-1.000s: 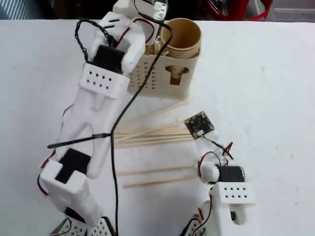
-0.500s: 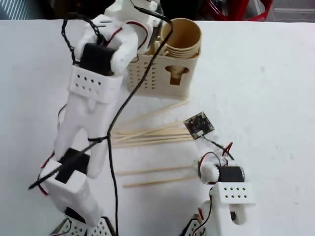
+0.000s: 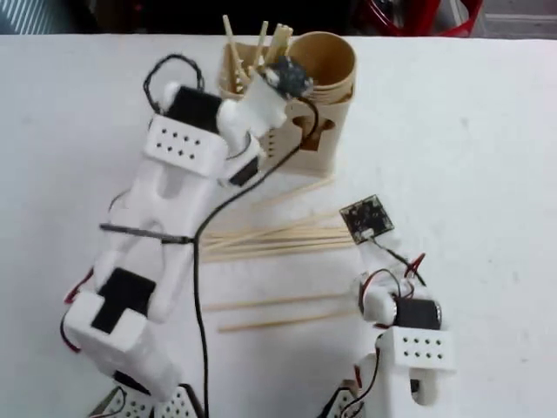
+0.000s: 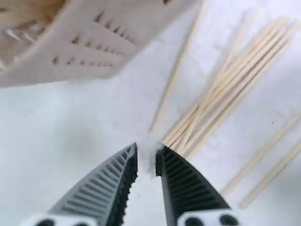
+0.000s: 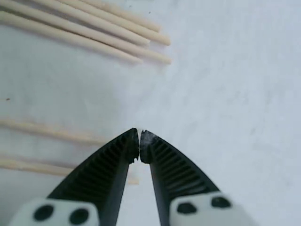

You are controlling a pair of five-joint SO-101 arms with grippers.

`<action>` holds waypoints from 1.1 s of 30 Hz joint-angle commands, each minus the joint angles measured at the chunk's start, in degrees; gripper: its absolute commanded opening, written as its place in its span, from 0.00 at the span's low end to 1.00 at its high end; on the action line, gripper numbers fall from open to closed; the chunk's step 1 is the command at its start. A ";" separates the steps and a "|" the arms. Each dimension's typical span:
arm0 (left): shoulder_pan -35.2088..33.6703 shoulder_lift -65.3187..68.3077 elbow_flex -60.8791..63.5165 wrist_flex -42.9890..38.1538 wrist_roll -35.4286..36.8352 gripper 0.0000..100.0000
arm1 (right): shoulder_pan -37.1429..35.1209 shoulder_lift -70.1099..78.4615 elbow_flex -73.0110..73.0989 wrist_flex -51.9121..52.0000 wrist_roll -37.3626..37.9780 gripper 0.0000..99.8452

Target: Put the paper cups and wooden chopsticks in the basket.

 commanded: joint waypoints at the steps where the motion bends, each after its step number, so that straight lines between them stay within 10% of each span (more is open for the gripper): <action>1: 0.66 -6.73 17.58 -14.42 -3.16 0.07 | 0.40 -6.37 2.20 -0.48 0.09 0.02; 13: -0.57 3.12 26.99 -29.27 -13.80 0.14 | -2.68 -26.59 8.00 8.48 0.53 0.02; 33: 0.48 22.90 3.16 -13.19 -15.12 0.07 | -2.86 -25.01 8.00 8.40 2.55 0.02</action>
